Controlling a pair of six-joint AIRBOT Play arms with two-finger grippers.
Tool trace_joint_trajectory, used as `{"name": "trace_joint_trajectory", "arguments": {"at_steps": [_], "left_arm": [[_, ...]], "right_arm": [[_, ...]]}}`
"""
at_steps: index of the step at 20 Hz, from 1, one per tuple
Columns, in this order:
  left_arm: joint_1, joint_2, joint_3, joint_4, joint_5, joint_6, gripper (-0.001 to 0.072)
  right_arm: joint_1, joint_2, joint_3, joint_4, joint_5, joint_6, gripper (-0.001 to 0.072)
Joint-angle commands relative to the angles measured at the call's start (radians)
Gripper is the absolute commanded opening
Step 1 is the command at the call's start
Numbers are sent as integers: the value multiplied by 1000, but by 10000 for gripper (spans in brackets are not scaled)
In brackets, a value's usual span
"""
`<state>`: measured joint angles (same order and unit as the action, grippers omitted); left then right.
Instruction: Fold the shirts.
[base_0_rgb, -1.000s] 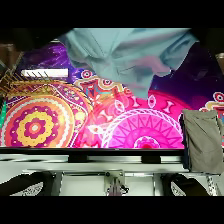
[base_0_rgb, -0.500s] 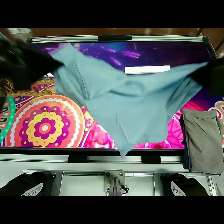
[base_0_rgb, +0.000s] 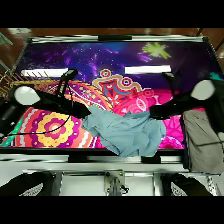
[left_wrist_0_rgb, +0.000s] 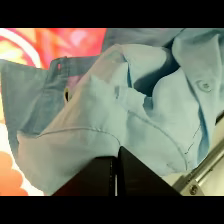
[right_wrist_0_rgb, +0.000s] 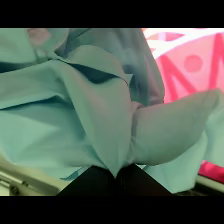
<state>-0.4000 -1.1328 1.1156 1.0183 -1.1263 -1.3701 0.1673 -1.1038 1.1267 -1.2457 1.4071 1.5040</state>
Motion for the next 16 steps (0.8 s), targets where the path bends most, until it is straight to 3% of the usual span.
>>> {"name": "trace_joint_trajectory", "arguments": {"at_steps": [1,2,3,4,5,6,8,9,10,13,16], "left_arm": [[61,-116,-91,-16,92,-38,46],[62,-161,-90,-40,92,-38,46],[62,-198,-90,-63,97,-38,57],[65,-224,-86,-75,95,-38,182],[77,-238,-74,-74,77,-38,412],[99,-240,-56,-71,54,-37,539],[178,-235,8,-64,-37,-17,552],[227,-235,45,-64,-91,-11,552],[272,-235,72,-65,-138,-5,552],[365,-235,65,-55,-242,45,554],[366,-235,-25,-61,-231,61,555]], "right_arm": [[11,-175,-81,58,-230,39,68],[11,-230,-81,119,-238,38,96],[11,-267,-81,167,-238,32,214],[8,-285,-80,200,-236,1,428],[0,-282,-74,198,-214,-14,466],[-19,-267,-53,174,-166,-23,466],[-71,-206,5,82,-33,-28,467],[-105,-165,23,34,35,-23,616],[-150,-121,23,-5,100,-33,680],[-286,-16,-55,-77,210,-41,679],[-382,70,-211,-41,196,-42,679]]}}
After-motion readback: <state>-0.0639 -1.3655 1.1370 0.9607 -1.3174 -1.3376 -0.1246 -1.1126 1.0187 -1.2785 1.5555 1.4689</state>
